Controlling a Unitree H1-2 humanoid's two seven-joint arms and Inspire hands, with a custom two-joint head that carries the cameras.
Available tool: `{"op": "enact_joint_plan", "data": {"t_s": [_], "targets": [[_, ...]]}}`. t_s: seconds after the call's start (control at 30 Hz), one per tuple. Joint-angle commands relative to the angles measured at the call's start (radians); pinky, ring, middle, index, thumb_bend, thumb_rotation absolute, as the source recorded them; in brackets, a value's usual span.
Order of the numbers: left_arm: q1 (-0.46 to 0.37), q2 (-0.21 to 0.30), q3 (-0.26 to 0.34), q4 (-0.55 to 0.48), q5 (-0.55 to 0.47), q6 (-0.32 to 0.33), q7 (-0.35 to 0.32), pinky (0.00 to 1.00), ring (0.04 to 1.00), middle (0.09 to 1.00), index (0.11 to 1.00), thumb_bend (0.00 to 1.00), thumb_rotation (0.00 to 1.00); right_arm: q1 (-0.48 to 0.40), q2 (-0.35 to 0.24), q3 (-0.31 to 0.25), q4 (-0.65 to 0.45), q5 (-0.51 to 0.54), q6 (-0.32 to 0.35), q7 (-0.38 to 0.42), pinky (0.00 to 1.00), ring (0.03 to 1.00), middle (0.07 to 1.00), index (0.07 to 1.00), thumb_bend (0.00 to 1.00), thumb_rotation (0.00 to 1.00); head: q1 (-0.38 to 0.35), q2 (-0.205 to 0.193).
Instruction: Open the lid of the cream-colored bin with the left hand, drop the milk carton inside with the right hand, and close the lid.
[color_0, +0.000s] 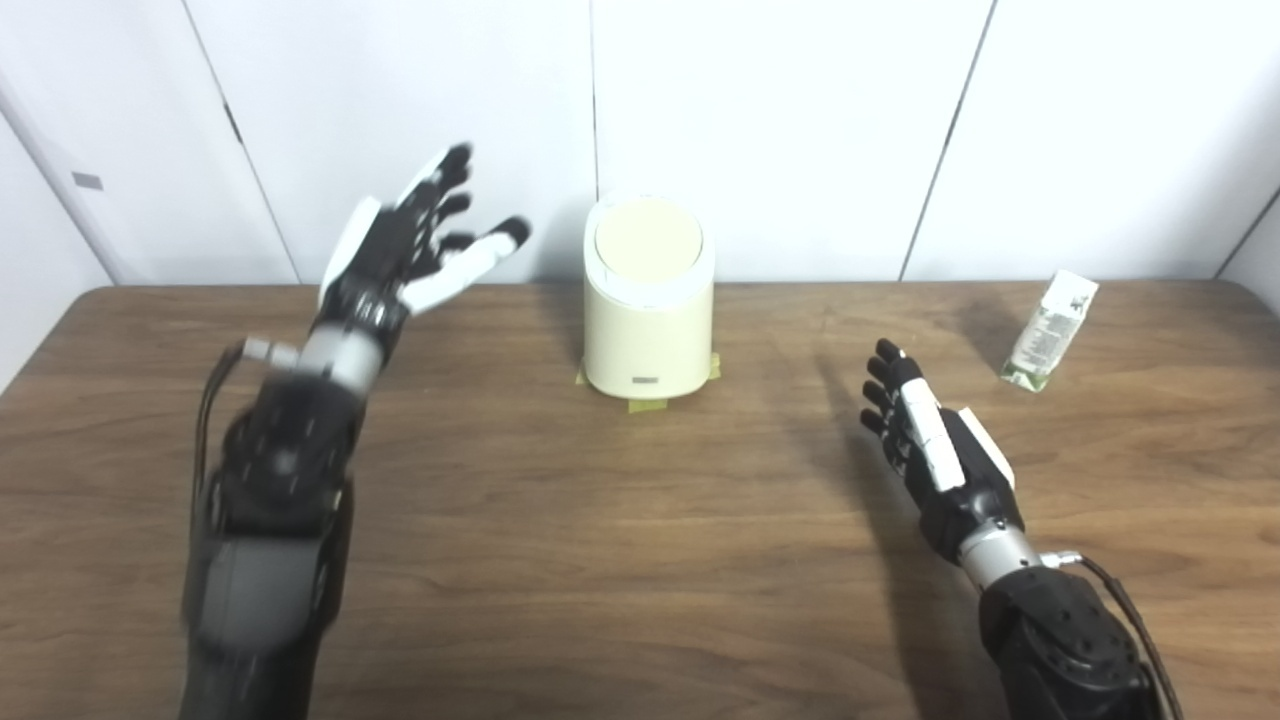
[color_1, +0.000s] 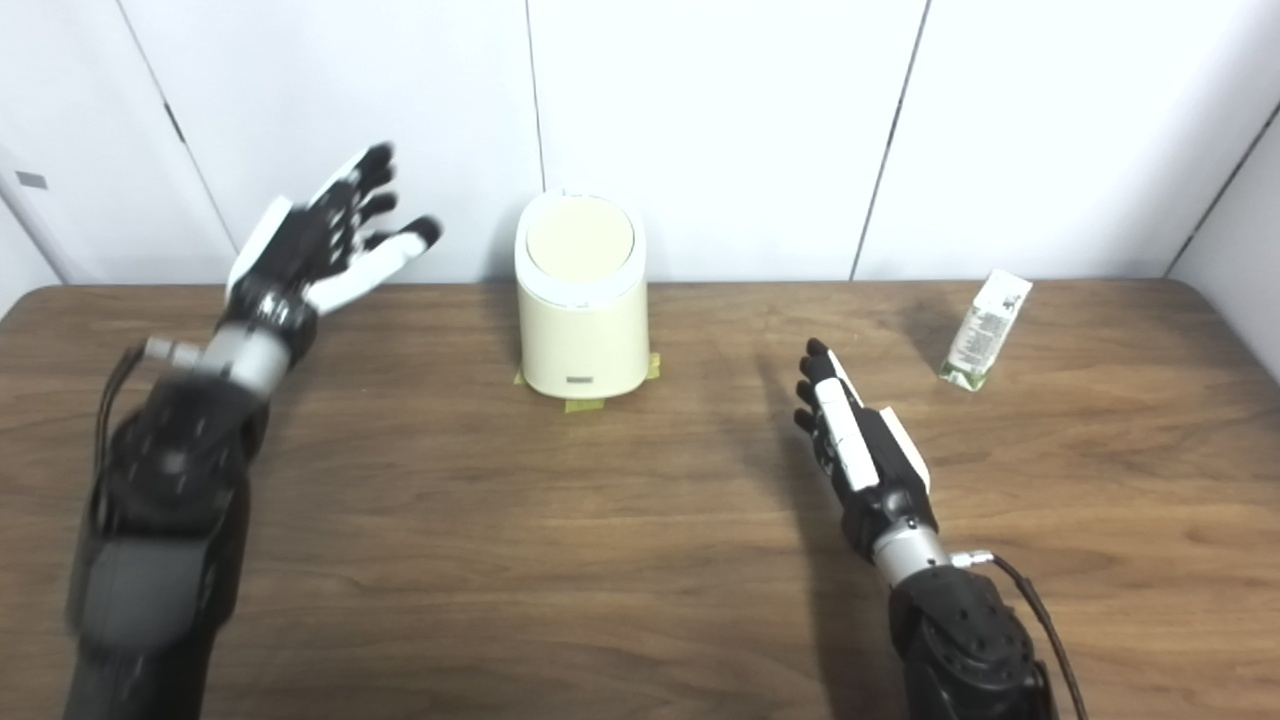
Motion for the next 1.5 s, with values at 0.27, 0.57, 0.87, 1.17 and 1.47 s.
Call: {"op": "enact_joint_plan", "data": {"t_s": [0.27, 0.57, 0.87, 1.17, 1.47], "targets": [[-0.315, -0.055, 0.041, 0.226, 0.302, -0.005, -0.193, 0.82, 0.895, 0.934, 0.942, 0.87, 0.15, -0.022, -0.013, 0.005, -0.026, 0.008, -0.043, 0.02, 0.92, 0.978, 0.988, 0.994, 0.65, 0.94, 0.006, 0.001], [-0.449, -0.02, -0.164, 0.449, 0.378, -0.033, -0.131, 0.81, 0.888, 0.912, 0.929, 0.91, 0.08, -0.018, -0.009, 0.008, -0.031, 0.005, -0.036, 0.02, 0.91, 0.972, 0.981, 0.988, 0.66, 0.95, 0.006, 0.003], [-0.53, -0.009, -0.366, 0.604, 0.4, -0.13, -0.029, 0.77, 0.894, 0.911, 0.895, 0.95, 0.07, -0.025, 0.004, 0.016, -0.03, -0.004, -0.034, 0.009, 0.91, 0.964, 0.976, 0.984, 0.68, 0.94, 0.001, 0.002], [-0.526, 0.003, -0.438, 0.645, 0.399, -0.248, 0.027, 0.78, 0.896, 0.924, 0.873, 0.96, 0.08, -0.038, 0.026, 0.015, -0.031, -0.007, -0.031, -0.003, 0.92, 0.959, 0.974, 0.982, 0.67, 0.94, -0.005, 0.0], [-0.51, 0.015, -0.476, 0.639, 0.415, -0.272, 0.044, 0.78, 0.887, 0.906, 0.873, 0.96, 0.11, -0.041, 0.032, 0.028, -0.045, -0.022, -0.028, -0.012, 0.88, 0.942, 0.971, 0.984, 0.68, 0.94, -0.006, 0.003]]}}
